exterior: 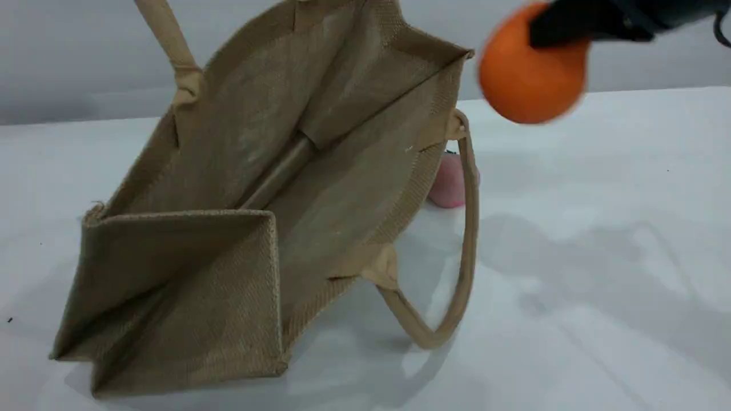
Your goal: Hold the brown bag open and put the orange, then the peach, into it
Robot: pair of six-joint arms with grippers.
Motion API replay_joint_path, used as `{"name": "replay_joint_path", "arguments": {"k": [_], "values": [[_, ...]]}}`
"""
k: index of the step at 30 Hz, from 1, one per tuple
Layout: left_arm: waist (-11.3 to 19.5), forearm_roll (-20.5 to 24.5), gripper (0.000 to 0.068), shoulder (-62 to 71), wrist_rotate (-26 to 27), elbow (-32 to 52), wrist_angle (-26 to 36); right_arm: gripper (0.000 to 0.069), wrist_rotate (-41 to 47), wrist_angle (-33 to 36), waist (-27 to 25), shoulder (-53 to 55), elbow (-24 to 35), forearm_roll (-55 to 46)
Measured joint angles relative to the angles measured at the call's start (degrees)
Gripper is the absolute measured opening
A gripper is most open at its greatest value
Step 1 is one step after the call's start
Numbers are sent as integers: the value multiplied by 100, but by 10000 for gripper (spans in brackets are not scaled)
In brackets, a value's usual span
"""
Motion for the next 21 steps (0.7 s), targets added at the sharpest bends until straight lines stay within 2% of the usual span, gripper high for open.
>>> {"name": "replay_joint_path", "arguments": {"k": [2, 6, 14, 21], "values": [[-5, -6, 88, 0, 41, 0, 0, 39, 69, 486, 145, 8, 0, -14], [-5, -6, 88, 0, 41, 0, 0, 39, -8, 770, 673, 20, 0, 297], [-5, -17, 88, 0, 85, 0, 0, 39, -177, 9, 1795, 448, -383, 389], [-5, -17, 88, 0, 85, 0, 0, 39, -172, 3, 2263, 1430, -1343, 389]]}}
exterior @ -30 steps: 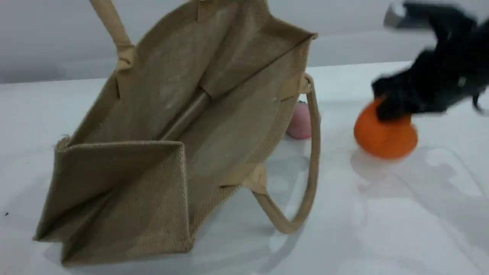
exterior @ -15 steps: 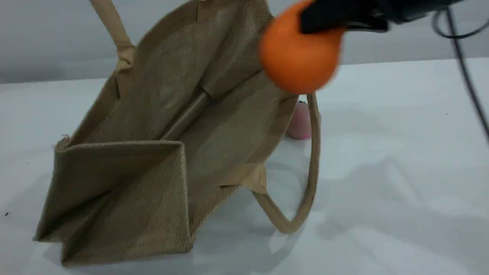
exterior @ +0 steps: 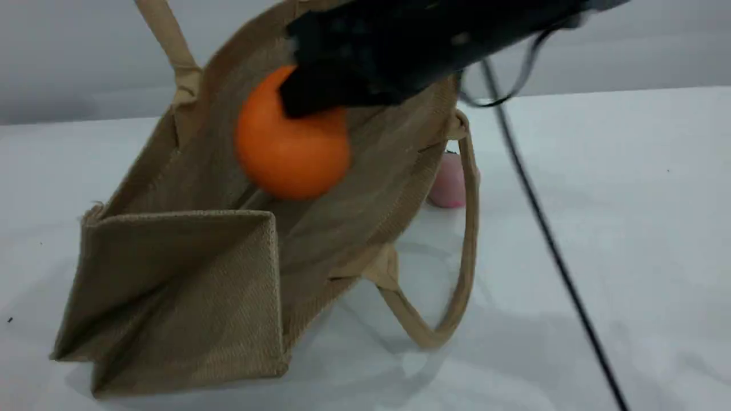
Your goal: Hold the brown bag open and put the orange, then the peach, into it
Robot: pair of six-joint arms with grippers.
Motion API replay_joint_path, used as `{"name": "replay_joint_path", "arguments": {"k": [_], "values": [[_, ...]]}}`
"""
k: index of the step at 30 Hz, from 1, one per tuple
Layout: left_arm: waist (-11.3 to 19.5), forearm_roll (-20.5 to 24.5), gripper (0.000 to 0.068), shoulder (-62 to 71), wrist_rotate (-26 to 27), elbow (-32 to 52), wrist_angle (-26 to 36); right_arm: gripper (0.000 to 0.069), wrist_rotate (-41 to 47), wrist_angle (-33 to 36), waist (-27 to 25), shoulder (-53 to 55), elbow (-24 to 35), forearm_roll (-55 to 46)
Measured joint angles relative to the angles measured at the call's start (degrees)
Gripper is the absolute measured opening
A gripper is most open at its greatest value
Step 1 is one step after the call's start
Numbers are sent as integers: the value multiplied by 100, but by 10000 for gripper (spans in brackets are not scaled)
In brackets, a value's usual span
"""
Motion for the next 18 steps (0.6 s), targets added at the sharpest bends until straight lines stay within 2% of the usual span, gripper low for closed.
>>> {"name": "replay_joint_path", "arguments": {"k": [6, 9, 12, 18], "values": [[0, 0, 88, 0, 0, 0, 0, 52, 6, 327, 119, 1000, -777, -3], [0, 0, 88, 0, 0, 0, 0, 88, 6, 385, 138, 1334, -903, 5], [0, 0, 88, 0, 0, 0, 0, 180, 6, 320, 127, 1383, -898, -21], [0, 0, 88, 0, 0, 0, 0, 462, 0, 48, 119, 1094, -897, -4]]}}
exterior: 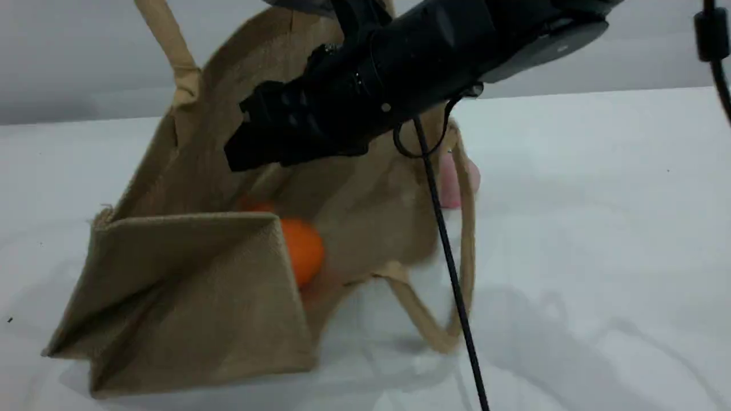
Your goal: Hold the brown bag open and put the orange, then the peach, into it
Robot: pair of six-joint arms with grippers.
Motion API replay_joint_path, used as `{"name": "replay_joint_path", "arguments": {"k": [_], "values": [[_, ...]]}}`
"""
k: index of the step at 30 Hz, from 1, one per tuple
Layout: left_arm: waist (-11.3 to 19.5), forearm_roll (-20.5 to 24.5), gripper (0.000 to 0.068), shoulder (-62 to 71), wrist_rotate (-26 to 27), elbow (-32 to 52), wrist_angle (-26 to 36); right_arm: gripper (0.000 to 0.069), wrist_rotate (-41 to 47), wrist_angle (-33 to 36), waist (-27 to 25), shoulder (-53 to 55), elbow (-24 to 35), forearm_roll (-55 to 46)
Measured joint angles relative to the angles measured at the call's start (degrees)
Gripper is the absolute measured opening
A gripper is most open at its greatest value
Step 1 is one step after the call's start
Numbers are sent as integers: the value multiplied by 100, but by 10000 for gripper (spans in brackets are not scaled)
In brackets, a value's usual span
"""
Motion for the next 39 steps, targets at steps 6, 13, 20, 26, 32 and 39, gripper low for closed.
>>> {"name": "replay_joint_path", "arguments": {"k": [6, 13, 20, 26, 32, 39], "values": [[0, 0, 87, 0, 7, 0, 0, 554, 228, -156, -201, -731, 0, -869], [0, 0, 87, 0, 7, 0, 0, 548, 1159, -186, -1055, -1229, 0, -2118], [0, -193, 87, 0, 7, 0, 0, 547, 1198, -308, -2115, -602, 11, -2201], [0, -395, 87, 0, -98, 0, 0, 546, 1085, -410, -2720, 51, 5, -1804], [6, -272, 87, 0, -256, 0, 0, 545, 360, -53, -2735, 468, 5, -869], [6, -272, 87, 0, -275, 0, -4, 545, -8, 245, -2626, 920, -59, 1]]}}
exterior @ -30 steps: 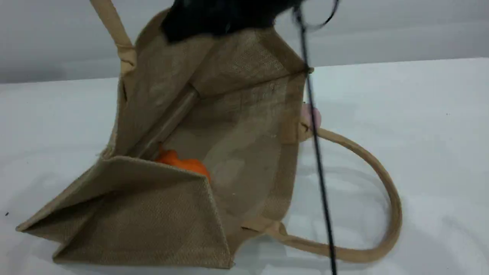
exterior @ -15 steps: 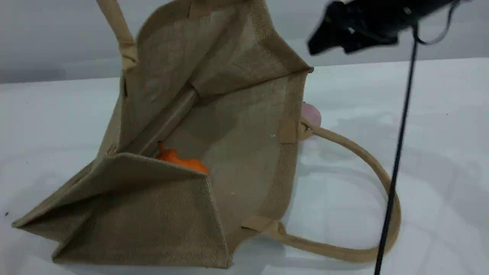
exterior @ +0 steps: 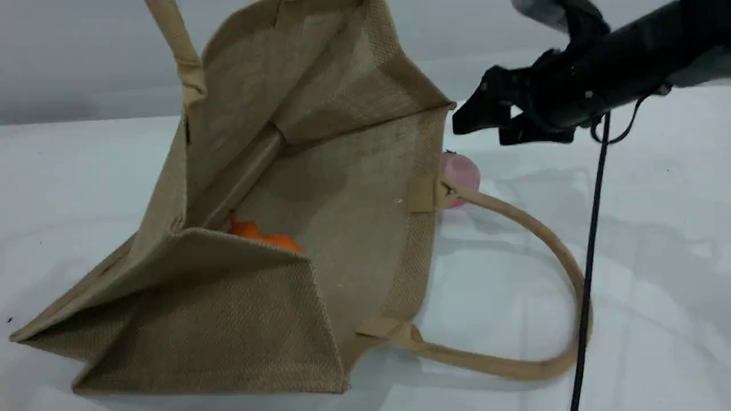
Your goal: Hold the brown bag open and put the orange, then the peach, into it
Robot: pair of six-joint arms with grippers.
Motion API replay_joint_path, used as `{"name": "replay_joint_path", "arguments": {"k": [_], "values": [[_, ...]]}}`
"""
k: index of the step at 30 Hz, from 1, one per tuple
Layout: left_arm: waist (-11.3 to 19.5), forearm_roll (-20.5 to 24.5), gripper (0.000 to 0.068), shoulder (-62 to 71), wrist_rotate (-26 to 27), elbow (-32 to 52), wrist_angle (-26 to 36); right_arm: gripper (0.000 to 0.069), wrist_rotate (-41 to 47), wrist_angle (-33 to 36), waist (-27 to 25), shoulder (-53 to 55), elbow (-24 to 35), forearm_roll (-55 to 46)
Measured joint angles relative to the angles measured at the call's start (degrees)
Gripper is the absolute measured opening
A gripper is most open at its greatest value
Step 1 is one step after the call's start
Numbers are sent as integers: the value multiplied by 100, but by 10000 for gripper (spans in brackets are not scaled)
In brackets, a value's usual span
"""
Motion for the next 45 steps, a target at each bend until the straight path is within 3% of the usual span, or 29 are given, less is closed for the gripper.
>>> {"name": "replay_joint_path", "arguments": {"k": [11, 25, 27, 34, 37, 45], "values": [[0, -6, 87, 0, -201, 0, 0, 545, 5, -462, 278, 275, -240, 12], [0, -29, 87, 0, -201, 0, 0, 528, 17, -433, 343, 860, -683, -2], [0, -29, 87, 0, -195, 0, 0, 466, 17, -457, 343, 860, -683, -2], [0, -49, 87, 0, -183, 0, 0, 58, 11, -722, 326, 837, -626, 13], [0, -49, 87, 0, -135, 0, 5, 25, 11, -792, 239, 779, -626, -170], [0, -49, 87, 0, -20, 0, 5, 23, 215, -724, -372, 339, -615, -858]]}}
